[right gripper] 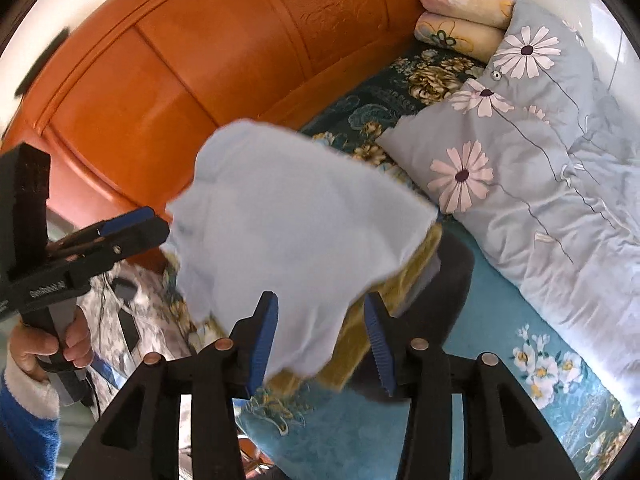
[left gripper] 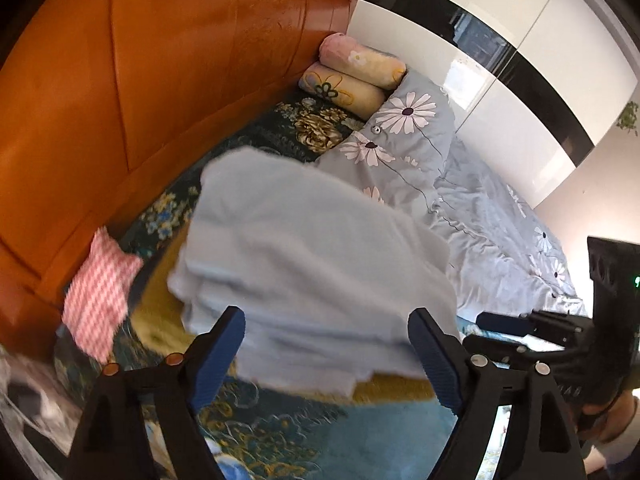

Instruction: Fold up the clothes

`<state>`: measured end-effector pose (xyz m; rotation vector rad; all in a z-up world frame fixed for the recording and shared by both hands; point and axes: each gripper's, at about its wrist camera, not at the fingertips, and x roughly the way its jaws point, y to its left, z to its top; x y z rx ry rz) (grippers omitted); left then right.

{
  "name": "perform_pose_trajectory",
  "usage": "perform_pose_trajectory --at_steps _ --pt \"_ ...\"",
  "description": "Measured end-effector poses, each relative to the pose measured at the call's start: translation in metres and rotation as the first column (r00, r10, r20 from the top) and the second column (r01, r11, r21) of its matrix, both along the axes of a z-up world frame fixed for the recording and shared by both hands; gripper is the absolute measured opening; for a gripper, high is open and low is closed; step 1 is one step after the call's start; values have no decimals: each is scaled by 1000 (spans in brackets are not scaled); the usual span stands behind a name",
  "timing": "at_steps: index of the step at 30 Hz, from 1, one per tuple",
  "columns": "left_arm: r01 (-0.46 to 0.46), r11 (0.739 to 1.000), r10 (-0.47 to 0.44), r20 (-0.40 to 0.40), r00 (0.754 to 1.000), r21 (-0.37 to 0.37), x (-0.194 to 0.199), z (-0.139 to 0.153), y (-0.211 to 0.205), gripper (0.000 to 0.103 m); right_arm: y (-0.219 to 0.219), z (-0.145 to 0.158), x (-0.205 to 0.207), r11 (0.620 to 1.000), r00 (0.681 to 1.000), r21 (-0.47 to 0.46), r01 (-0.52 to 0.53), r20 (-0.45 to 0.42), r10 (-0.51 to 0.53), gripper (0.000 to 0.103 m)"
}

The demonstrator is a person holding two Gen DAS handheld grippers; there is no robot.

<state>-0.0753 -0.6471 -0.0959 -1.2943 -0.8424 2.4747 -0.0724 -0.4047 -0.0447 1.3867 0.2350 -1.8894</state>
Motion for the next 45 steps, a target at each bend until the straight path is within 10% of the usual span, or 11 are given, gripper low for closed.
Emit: perform_pose_trajectory --at_steps 7,12,45 --pt "-25 1000 25 6 1000 3 36 -12 21 102 26 -26 33 999 999 40 31 23 -32 51" --pt "-33 999 34 24 999 -33 50 -24 32 103 40 -37 47 997 998 42 63 27 -65 73" --pt "-191 952 216 80 973 -240 84 -70 73 103 47 -67 90 993 980 109 43 -200 -21 80"
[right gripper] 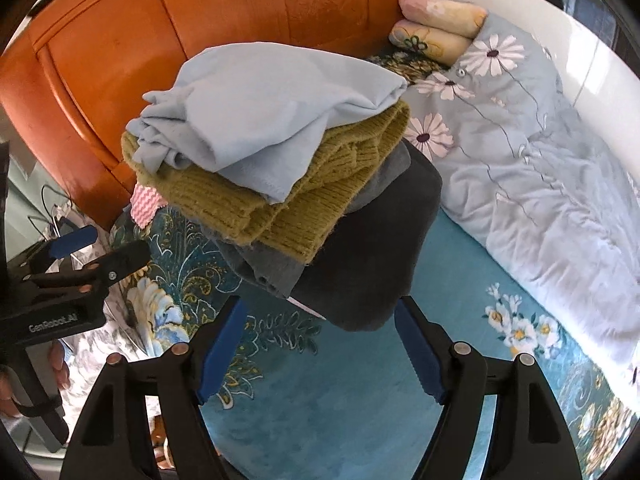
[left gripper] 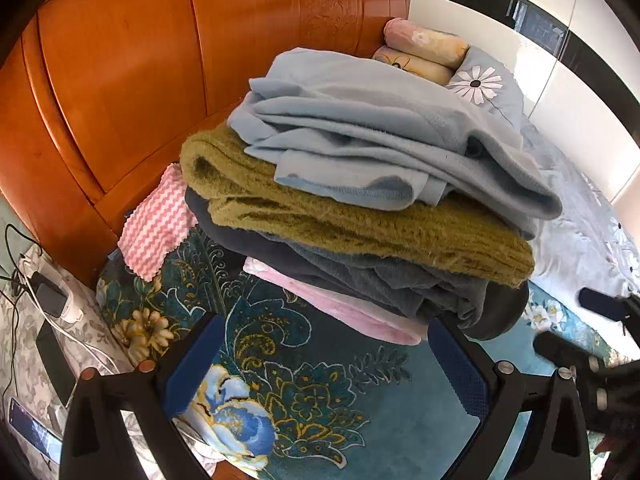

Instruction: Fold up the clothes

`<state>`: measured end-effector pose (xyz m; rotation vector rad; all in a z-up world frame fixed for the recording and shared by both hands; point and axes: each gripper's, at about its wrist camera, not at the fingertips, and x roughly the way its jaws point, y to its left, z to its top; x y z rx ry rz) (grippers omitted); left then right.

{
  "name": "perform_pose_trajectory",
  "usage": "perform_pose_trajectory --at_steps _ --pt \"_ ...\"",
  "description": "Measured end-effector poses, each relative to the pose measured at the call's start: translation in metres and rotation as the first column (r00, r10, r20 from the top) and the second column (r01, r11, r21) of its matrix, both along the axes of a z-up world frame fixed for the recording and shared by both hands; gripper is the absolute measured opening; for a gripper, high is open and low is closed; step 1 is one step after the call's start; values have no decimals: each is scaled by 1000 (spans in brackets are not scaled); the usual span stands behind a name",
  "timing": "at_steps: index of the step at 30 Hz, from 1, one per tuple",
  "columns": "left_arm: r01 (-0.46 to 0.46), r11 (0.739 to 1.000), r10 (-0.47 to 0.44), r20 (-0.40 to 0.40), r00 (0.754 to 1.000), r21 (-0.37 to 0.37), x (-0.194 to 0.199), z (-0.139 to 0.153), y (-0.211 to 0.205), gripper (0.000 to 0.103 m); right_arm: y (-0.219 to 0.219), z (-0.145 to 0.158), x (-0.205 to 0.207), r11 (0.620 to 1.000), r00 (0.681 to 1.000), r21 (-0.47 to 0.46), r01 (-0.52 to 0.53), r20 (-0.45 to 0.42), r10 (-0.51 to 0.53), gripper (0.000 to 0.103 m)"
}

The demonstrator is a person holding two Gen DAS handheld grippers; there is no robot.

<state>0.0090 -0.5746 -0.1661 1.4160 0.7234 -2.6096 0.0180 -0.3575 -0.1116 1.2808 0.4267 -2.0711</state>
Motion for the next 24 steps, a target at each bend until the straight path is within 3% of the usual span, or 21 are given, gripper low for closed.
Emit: perform_pose_trajectory --at_steps 2,24 --pt "-5 1000 5 6 1000 11 1 -2 1 103 -1 -1 3 1000 1000 12 -12 -21 12 103" --pt "15 999 -14 18 1000 -46 -4 -19 20 103 -6 -12 14 998 997 62 -29 -70 34 103"
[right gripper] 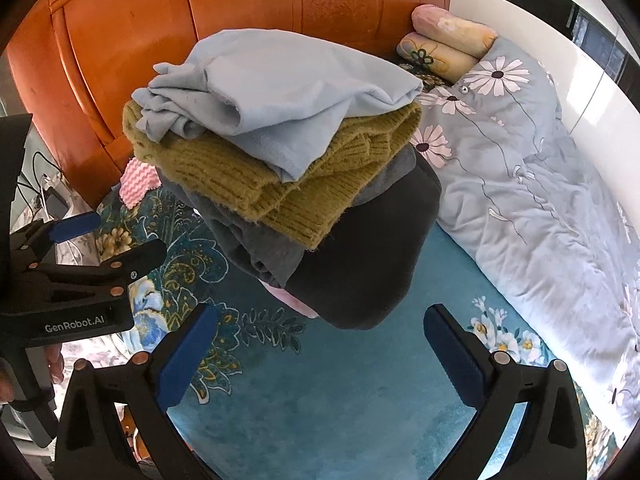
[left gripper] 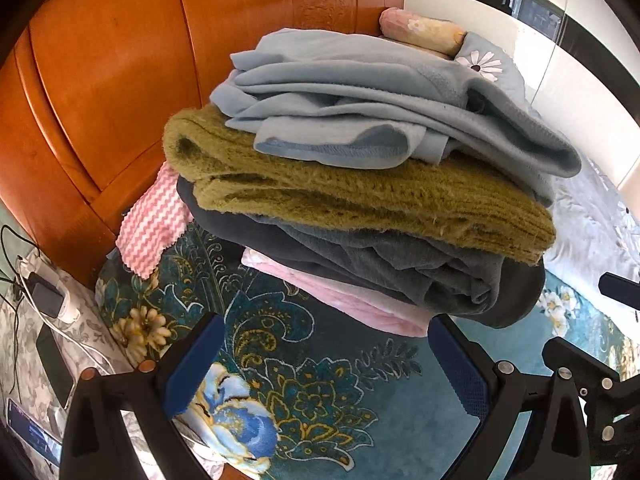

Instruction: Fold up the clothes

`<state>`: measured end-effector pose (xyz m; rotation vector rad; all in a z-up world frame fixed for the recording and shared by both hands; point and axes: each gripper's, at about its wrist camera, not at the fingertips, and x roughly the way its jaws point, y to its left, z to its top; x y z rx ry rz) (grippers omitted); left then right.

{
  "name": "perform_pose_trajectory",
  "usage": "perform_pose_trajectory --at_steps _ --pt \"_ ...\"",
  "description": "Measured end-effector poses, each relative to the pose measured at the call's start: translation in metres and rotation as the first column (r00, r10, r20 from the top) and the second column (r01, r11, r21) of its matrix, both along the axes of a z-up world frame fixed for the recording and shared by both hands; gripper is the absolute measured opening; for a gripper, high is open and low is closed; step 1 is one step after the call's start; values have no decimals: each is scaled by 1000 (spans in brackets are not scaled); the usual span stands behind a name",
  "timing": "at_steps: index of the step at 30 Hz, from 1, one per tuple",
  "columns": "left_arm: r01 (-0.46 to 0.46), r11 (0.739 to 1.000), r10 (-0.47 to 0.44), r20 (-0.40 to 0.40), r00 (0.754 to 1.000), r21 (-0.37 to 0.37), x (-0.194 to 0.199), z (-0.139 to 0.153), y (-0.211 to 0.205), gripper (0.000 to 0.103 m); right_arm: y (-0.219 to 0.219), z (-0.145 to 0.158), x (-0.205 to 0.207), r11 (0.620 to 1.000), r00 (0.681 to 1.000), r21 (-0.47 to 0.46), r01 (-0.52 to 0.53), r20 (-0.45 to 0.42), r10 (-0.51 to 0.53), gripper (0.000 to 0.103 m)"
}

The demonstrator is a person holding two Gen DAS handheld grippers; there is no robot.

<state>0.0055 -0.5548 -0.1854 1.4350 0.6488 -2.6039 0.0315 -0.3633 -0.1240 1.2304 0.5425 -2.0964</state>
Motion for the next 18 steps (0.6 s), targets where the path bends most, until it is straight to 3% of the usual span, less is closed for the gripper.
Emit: perform_pose_trajectory --at_steps 18 --pt "23 1000 -23 -4 1000 -11 -11 1 5 103 2 -3 -10 999 999 24 31 14 -32 103"
